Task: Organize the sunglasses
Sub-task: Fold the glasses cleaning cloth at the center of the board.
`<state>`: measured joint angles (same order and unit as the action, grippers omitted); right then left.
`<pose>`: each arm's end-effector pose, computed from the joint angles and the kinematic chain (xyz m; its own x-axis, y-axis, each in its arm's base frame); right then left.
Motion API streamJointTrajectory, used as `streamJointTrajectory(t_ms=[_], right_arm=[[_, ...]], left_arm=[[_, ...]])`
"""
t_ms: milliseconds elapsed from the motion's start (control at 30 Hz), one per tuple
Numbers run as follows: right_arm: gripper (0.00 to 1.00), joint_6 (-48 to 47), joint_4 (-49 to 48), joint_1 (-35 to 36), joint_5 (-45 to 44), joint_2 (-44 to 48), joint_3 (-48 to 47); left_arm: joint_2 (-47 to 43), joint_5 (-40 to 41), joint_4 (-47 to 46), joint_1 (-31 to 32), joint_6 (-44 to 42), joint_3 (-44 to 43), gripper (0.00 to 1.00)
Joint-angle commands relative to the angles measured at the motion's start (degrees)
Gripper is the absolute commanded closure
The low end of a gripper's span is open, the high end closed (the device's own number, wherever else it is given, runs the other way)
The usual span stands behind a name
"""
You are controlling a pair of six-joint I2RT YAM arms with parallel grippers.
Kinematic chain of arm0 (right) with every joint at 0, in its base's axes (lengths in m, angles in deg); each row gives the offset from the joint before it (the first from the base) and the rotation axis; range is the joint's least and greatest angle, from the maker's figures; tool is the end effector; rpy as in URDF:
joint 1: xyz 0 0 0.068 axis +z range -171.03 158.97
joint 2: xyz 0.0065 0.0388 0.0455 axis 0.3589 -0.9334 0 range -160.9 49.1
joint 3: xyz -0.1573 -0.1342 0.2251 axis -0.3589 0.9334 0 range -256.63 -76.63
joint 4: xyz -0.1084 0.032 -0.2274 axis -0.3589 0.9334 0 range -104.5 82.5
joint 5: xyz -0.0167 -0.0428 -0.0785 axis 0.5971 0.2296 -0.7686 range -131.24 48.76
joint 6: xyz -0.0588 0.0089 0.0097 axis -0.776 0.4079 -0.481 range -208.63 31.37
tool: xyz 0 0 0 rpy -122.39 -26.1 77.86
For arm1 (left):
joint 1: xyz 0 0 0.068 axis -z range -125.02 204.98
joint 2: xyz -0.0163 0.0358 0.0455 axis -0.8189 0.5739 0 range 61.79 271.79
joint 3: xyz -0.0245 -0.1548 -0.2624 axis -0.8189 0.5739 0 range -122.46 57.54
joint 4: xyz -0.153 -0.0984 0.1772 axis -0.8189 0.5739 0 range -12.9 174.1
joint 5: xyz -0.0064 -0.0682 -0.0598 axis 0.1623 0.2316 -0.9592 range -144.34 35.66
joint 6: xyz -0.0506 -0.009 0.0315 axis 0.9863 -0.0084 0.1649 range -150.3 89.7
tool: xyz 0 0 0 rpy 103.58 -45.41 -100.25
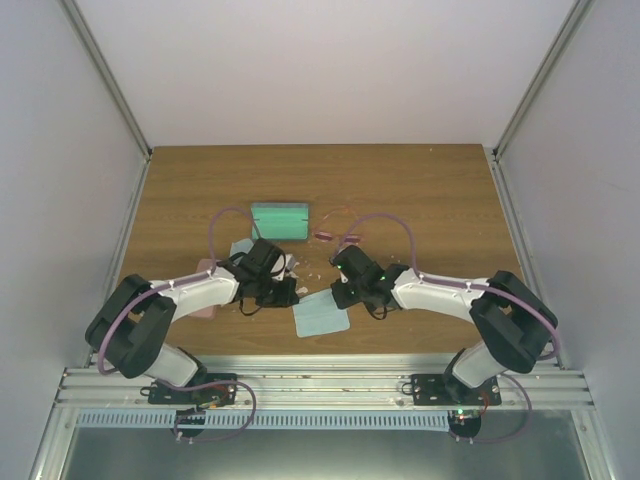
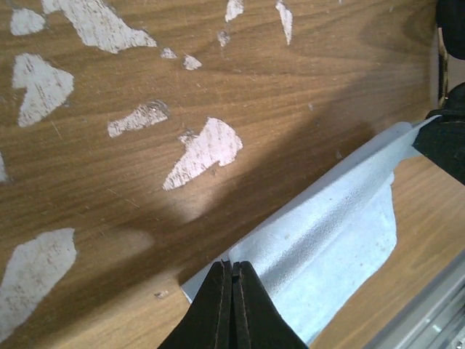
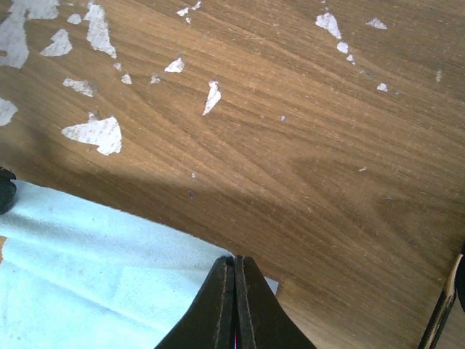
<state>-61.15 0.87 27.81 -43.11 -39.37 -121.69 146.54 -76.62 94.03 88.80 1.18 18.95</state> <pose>0.1900 0.2150 0.1905 -0.8415 -0.2617 -0.4727 -0.3980 0.8920 0.2146 0.2003 -0.1545 0.1779 -0.9752 0.0717 -0.2094 0.1739 0.8334 -0.5246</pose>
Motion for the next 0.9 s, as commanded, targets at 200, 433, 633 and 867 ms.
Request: streamJointTrajectory(t_ms=[200,433,633,867], right_arm=[[1.0,-2.0,2.5,-0.3,3.7,2.9,0.8],[1.0,-1.8,6.6,-0.3,5.4,1.7,0.3],[0.99,-1.8,6.8,-0.3,6.2,0.9,0.7],[0.99,-2.2,8.3,-0.3,6.4,-0.4,0.0]], left_arm=[[-3.3,-3.8,-1.7,1.4,1.7,2.3,1.0],[-3.1,-3.2,-1.6,2.0,2.8,3.6,1.0],[-2.6,-3.1,-2.1,2.3,3.6,4.0,1.0],[-1.1,-4.3,-2.6,3.2,3.2,4.1,1.0]])
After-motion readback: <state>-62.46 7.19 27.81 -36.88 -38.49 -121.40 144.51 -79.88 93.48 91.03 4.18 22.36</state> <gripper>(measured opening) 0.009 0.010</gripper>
